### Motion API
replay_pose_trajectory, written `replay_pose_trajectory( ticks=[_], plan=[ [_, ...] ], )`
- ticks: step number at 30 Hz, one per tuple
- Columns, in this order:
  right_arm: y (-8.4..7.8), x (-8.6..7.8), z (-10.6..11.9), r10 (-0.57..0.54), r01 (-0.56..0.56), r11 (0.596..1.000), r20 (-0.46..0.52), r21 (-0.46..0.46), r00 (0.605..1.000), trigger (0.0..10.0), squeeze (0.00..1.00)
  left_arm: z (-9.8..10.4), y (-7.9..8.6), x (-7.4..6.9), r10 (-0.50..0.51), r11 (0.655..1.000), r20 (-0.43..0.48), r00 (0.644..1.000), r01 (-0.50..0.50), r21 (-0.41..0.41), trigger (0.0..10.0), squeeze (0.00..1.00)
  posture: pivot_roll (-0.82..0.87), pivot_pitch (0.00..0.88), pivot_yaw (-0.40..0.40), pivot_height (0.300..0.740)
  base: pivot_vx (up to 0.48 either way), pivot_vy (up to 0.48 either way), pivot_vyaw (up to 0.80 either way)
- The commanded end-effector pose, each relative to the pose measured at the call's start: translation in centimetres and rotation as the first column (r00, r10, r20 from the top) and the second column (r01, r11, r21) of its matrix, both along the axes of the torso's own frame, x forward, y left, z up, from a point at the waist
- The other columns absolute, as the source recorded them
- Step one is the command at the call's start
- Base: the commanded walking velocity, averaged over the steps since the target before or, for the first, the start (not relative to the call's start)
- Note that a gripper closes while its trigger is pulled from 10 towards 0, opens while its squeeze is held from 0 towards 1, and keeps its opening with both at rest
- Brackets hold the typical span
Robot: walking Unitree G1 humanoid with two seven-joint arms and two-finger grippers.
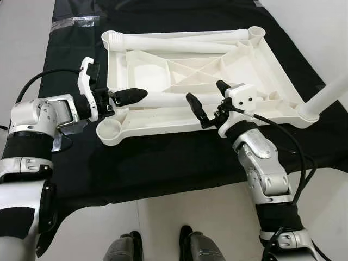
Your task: Building children table
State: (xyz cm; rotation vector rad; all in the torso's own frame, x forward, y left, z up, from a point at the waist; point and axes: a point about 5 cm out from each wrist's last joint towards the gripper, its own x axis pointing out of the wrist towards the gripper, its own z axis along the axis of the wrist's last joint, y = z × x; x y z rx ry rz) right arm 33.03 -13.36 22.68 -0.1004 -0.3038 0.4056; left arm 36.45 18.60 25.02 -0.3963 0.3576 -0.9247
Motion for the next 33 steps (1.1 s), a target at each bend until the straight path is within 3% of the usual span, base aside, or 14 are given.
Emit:
replay_pose_trajectory(
  ticks=[1,4,5,6,24,29,30,33],
  plan=[
    [-0.2,-0.2,0.2,-0.004,0.004,1.0,0.003,0.012,1.0,10.0,0.0,-1.7,-0.9,-0.5,-0.071,0.997,-0.094,0.993,0.075,0.037,10.0,0.0,-0.06,0.264,-0.051,0.74,0.0,0.0,0.0],
    [-0.1,-0.2,0.2,-0.004,0.004,1.0,0.004,0.013,1.0,10.0,0.0,-1.9,-1.0,-0.4,-0.083,0.995,-0.109,0.991,0.088,0.048,10.0,0.0,-0.06,0.264,-0.049,0.74,0.0,0.0,0.0],
    [-0.1,-0.2,0.3,-0.005,0.005,1.0,0.004,0.015,1.0,10.0,0.0,-2.0,-1.1,-0.4,-0.092,0.994,-0.121,0.988,0.099,0.052,5.5,0.0,-0.06,0.264,-0.048,0.74,0.0,0.0,0.0],
    [0.0,-0.2,0.3,-0.005,0.005,1.0,0.004,0.018,1.0,10.0,0.0,-2.1,-1.1,-0.2,-0.092,0.993,-0.131,0.987,0.1,0.059,0.0,0.0,-0.06,0.263,-0.044,0.74,0.0,0.0,0.0],
    [-0.2,0.0,0.5,-0.024,0.023,0.999,0.01,0.029,1.0,10.0,0.0,-2.9,-0.4,-0.6,-0.087,0.991,-0.174,0.981,0.104,0.09,0.0,0.0,-0.06,0.255,-0.048,0.74,0.0,0.0,0.0],
    [-0.2,0.1,0.5,-0.029,0.029,0.999,0.011,0.035,1.0,10.0,0.0,-1.7,-0.3,-0.7,-0.078,0.993,-0.117,0.99,0.088,0.083,0.0,0.0,-0.06,0.255,-0.045,0.74,0.0,0.0,0.0],
    [-0.3,0.1,0.6,-0.034,0.033,0.999,0.013,0.038,0.999,10.0,0.0,0.2,-0.4,-1.0,-0.085,0.994,-0.058,0.995,0.089,0.062,0.0,0.0,-0.05,0.254,-0.047,0.74,0.0,0.0,0.0],
    [-0.4,0.2,0.6,-0.036,0.036,0.999,0.013,0.04,0.999,10.0,0.0,1.0,-0.3,-1.2,-0.089,0.994,-0.026,0.996,0.09,0.058,0.0,0.0,-0.05,0.253,-0.049,0.74,0.0,0.0,0.0]
  ],
)
